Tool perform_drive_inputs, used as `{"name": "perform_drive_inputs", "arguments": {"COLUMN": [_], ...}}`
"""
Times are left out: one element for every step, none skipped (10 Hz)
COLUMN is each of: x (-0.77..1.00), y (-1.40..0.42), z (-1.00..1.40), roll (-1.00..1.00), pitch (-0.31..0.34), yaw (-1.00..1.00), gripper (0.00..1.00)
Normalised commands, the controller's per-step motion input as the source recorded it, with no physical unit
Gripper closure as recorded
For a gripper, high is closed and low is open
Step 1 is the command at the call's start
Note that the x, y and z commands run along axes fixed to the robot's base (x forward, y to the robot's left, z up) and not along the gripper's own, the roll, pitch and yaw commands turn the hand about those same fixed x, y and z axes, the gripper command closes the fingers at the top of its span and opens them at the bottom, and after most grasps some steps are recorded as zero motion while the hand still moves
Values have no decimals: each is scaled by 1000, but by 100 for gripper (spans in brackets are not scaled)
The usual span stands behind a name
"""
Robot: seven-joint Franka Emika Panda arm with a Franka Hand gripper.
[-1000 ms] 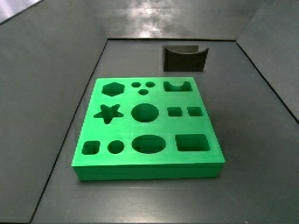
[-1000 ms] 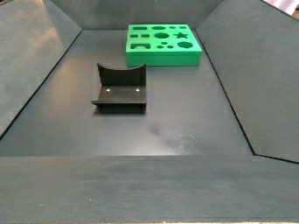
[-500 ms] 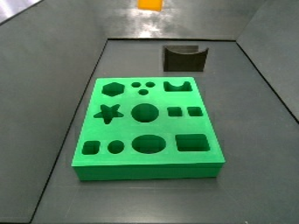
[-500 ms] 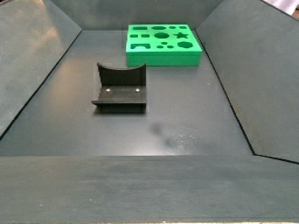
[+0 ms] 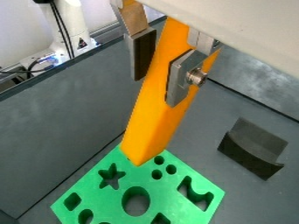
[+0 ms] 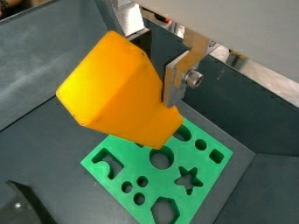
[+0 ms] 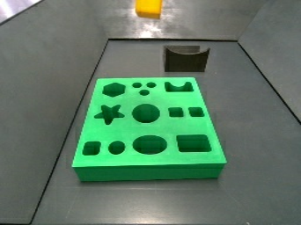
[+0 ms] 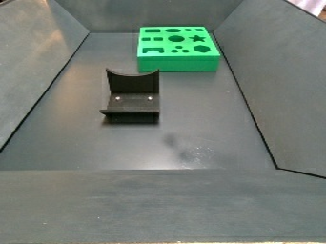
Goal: Pick up the rectangle object. Move up. Place the rectangle object on the fixture. Regrasp the rectangle object. Move to above the board. Insert the rectangle object.
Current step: Insert the rectangle object.
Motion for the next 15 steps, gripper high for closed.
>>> {"name": "perform_drive_inputs", "arguments": {"x": [0,11,0,140,0,0,0,0,0,0,0,0,0,0,0], "y": [0,0,0,-189,0,0,0,0,0,0,0,0,0,0,0], "z": [-20,-23,-23,-71,-100,-111,-114,-114,-111,-114,-117,-117,-129,-131,-131], "roll": [-34,-30,-40,0,0,0,0,0,0,0,0,0,0,0,0], "pitch": [-9,0,-17,-54,-7,0,0,0,0,0,0,0,0,0,0], "yaw": [0,0,0,-463,-1000,-1000,-1000,-1000,-1000,-1000,-1000,-1000,-1000,-1000,-1000], "gripper": [100,100,100,100,100,100,100,100,100,100,100,100,100,100,100]}}
